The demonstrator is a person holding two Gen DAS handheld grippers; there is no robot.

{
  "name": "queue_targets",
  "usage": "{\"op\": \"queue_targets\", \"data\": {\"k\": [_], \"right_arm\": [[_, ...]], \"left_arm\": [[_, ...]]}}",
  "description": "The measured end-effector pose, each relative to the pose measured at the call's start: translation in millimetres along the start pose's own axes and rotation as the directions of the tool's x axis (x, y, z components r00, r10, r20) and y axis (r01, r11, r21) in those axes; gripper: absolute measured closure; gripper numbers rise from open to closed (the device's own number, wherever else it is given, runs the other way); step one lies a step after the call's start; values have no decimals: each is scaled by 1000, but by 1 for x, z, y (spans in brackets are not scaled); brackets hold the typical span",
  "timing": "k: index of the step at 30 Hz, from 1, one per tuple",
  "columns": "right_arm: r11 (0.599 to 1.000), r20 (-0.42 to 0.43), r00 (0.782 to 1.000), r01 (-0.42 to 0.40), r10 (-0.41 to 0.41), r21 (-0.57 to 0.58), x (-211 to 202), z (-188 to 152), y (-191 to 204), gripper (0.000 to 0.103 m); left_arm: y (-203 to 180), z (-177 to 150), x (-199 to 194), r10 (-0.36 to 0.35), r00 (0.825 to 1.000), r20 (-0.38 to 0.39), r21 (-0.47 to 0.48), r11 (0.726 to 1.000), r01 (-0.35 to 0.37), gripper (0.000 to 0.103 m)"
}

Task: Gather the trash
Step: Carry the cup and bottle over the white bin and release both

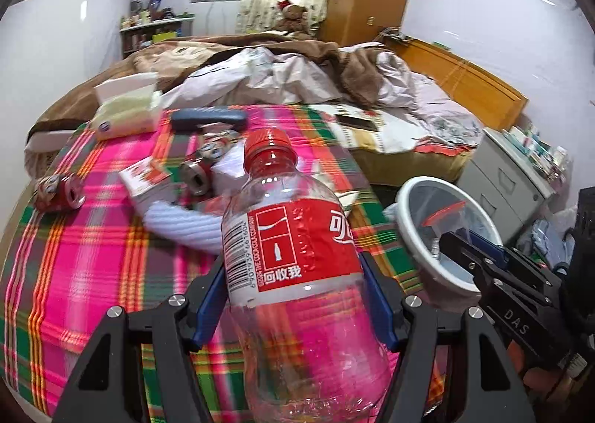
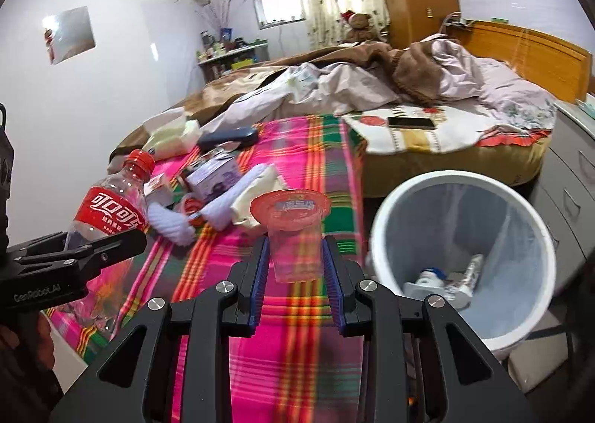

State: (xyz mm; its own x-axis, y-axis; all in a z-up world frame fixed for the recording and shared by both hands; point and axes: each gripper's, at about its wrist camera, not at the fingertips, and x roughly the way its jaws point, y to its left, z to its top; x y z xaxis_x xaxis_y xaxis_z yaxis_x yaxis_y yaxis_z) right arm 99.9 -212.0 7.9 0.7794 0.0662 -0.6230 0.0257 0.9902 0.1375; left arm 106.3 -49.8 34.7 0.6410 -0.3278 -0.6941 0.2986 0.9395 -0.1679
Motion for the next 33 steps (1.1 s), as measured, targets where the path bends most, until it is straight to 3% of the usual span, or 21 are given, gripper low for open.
{"op": "queue_targets", "data": {"k": [15,22,33], "right_arm": [[985,32,990,131,-135,113,-17,5,-73,73],[964,-20,980,200,-199,177,-10,2,-111,73],[941,-125,962,264,-242,211,11,-13,-145,73]], "left_arm": [[-89,27,32,-147,989,-21,133,980,149,35],[-131,39,59,-246,967,-70,179,950,255,35],[-177,39,108,-284,943,-172,200,927,316,34]]}}
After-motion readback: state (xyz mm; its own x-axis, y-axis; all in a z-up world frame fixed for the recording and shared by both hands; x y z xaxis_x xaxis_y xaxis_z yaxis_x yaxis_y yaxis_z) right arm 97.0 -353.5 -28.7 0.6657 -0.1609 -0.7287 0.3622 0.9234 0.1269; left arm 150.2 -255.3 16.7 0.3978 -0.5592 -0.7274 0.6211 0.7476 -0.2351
